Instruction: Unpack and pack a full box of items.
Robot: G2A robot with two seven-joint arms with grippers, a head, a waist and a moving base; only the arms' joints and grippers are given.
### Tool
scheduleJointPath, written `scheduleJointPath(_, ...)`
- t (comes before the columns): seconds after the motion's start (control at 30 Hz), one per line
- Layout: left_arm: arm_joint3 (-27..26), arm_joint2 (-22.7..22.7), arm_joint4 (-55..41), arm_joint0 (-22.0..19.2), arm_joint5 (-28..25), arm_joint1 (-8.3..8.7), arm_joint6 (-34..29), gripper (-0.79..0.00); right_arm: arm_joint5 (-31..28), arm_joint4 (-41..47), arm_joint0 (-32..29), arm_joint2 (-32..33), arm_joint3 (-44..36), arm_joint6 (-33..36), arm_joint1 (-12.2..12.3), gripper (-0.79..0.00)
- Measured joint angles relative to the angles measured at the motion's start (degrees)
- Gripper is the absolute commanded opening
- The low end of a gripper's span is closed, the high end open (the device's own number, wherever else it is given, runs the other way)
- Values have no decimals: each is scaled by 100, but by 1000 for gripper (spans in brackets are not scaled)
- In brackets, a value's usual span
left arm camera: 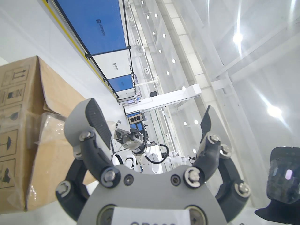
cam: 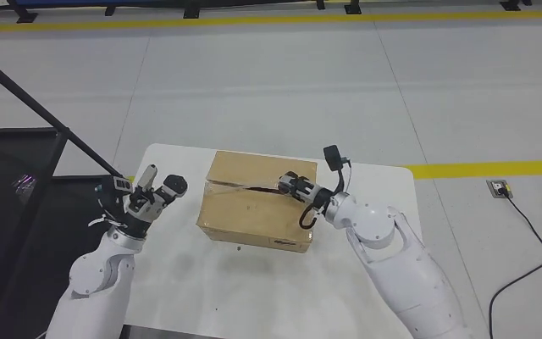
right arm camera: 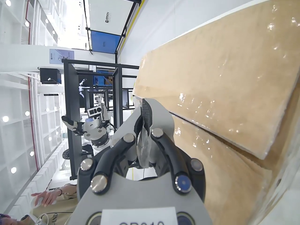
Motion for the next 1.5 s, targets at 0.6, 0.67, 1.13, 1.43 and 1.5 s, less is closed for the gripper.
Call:
scheduleJointPath(0.6,1174,932,261,-878,54,-162,55,0,-57,-421,-135,-44,-31,-283,-10,-659)
scheduleJointPath(0.67,1330,1028,282,-979,27,-186,73,0,-28,-444,-126,-62,0,-287,-17,-656)
scheduleJointPath(1.13,1843,1383,416,-1298,-79,-295,164,0,3,-530,-63,-33,164,-181,-33,-437)
scheduleJointPath(1.43,1796,1421,407,-1285,-73,-318,152,0,466,-661,-154,315,-69,-311,27,-440)
scheduleJointPath(1.5,1771,1409,392,-1275,-74,-320,139,0,560,-617,-211,438,-217,-475,35,-443)
